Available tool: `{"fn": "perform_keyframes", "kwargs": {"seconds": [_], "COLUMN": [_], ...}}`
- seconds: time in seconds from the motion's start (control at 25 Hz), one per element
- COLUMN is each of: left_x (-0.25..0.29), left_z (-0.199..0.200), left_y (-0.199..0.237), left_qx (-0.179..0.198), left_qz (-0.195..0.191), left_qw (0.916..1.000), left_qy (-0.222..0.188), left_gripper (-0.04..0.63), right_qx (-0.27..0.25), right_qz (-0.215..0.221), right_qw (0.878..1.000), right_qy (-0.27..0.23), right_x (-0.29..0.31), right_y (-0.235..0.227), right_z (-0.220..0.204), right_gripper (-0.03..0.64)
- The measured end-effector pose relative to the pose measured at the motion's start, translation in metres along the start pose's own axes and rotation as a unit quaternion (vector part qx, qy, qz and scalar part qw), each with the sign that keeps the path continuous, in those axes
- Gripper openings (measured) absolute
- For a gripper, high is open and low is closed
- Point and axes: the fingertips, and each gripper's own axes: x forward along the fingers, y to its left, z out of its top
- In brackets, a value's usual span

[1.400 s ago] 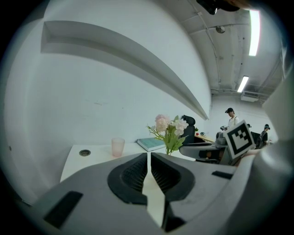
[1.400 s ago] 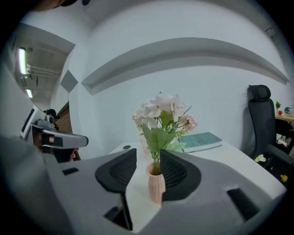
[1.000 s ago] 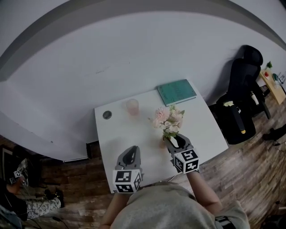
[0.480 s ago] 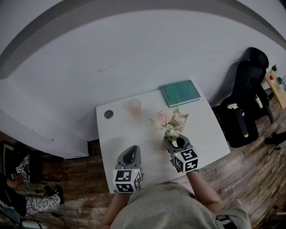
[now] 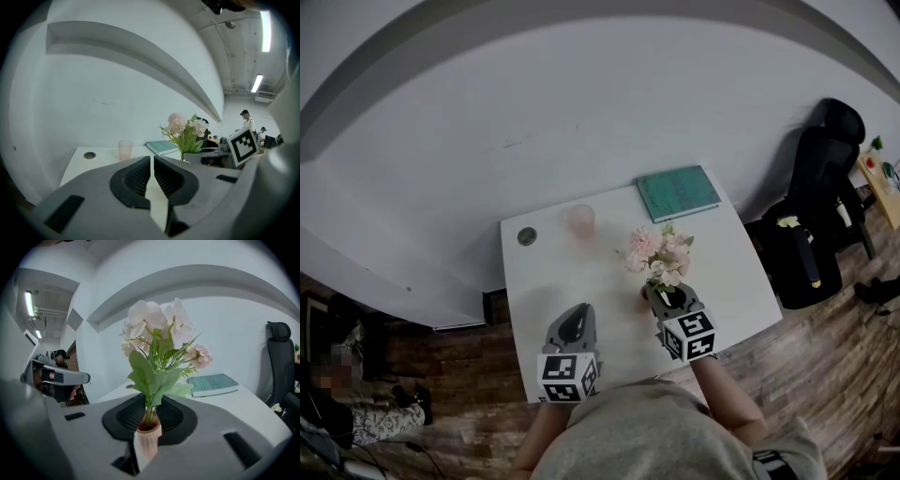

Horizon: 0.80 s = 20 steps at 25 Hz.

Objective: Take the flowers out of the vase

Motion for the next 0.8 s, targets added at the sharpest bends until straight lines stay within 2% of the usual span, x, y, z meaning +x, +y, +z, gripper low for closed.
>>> {"fn": "perform_keyframes", "kwargs": {"seconds": [0.48,0.8], "left_x": [-0.007,-0.023], "left_z": [-0.002,-0.006], "left_y": [-0.003,-0.003], "left_qx": [-0.003,-0.007], "left_qz": [0.004,0.003], "left_qw": [0.9999,0.9999], "left_qy": [-0.009,-0.012], "left_gripper": [0.025,0.025], "right_qx": [-0.019,-0.033], "right_qz": [0.009,-0.001], "right_qw": [1.0,0.999], "right_qy": [-0.016,-0.034], "right_x": [-0.007,-0.016], "right_y": [0.006,0.013], "right_z": [0.013,0.029], "right_gripper": [0.061,0.06]}}
